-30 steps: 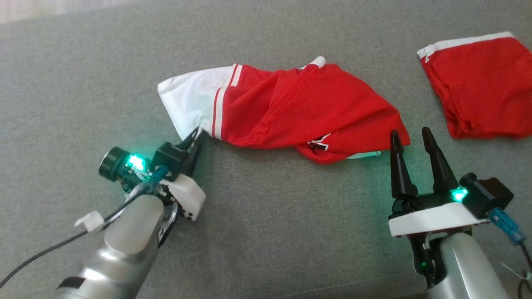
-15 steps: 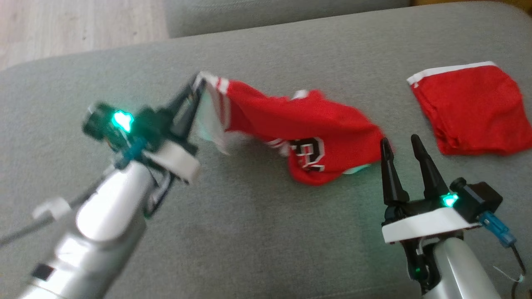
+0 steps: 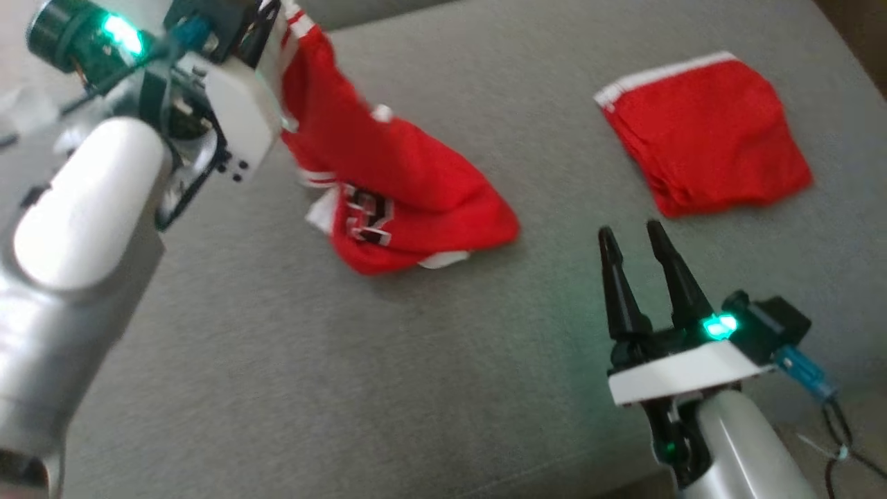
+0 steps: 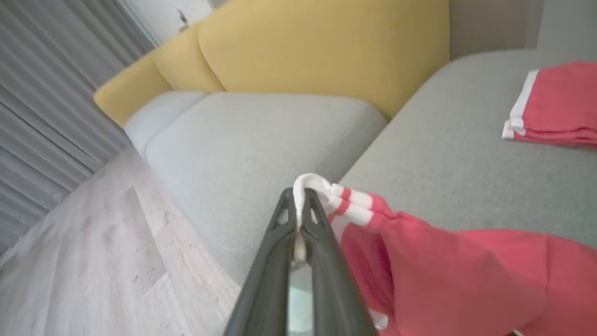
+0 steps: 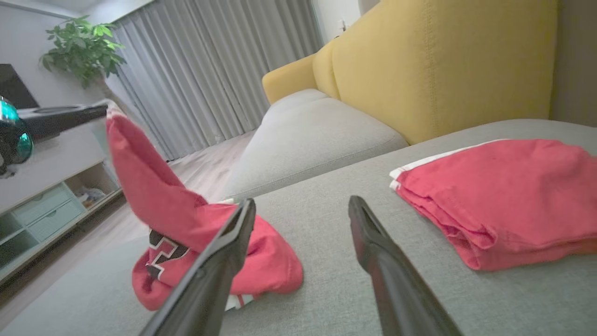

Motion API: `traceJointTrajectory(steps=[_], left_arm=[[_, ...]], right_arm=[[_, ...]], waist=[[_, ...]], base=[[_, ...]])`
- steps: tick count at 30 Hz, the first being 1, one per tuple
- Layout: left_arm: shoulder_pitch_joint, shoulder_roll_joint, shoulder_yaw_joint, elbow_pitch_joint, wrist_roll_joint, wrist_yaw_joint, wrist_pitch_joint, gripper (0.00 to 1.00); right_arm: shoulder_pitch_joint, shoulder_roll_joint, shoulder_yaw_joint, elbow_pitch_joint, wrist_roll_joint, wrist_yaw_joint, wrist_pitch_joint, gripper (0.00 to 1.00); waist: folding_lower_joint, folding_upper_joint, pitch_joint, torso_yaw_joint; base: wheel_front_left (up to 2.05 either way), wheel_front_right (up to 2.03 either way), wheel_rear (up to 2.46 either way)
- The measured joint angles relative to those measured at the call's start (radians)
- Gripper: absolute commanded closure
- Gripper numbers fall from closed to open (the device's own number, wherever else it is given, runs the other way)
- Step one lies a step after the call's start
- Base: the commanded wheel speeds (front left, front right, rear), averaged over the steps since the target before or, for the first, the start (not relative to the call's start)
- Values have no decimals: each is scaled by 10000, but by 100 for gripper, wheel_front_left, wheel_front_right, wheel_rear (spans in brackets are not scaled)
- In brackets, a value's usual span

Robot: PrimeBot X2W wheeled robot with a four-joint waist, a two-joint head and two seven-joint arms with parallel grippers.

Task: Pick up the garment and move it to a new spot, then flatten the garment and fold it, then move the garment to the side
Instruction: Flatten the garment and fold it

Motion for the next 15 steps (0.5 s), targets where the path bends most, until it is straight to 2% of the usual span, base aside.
traceJointTrajectory(steps=[2, 3, 4, 5, 10, 15], left_arm=[[-340, -12, -167, 637, 8, -146, 284, 100], [-460, -2, -244, 982, 31, -148, 255, 86], [-568, 0, -301, 1363, 96, -173, 130, 12], [-640, -4, -309, 1714, 136, -207, -121, 0], [-1100, -267, -290, 2922, 416, -40, -1988, 0], [-1321, -738, -303, 3522, 460, -31, -3206, 0]], right_arm=[[-205, -2, 92, -63, 165, 0, 0, 0], [-315, -4, 136, -73, 228, 0, 0, 0], [-408, -4, 203, -92, 255, 0, 0, 0], [-489, -2, 301, -115, 303, 0, 0, 0], [-556, -2, 357, -174, 412, 0, 0, 0], [-555, -2, 245, -130, 328, 0, 0, 0]], waist=[[1, 0, 257, -268], [2, 0, 386, -397], [2, 0, 513, -524], [2, 0, 640, -651], [3, -1, 1200, -1047], [2, 0, 1263, -891]], base=[[0, 0, 0], [0, 0, 0], [0, 0, 0], [0, 0, 0], [0, 0, 0], [0, 0, 0]])
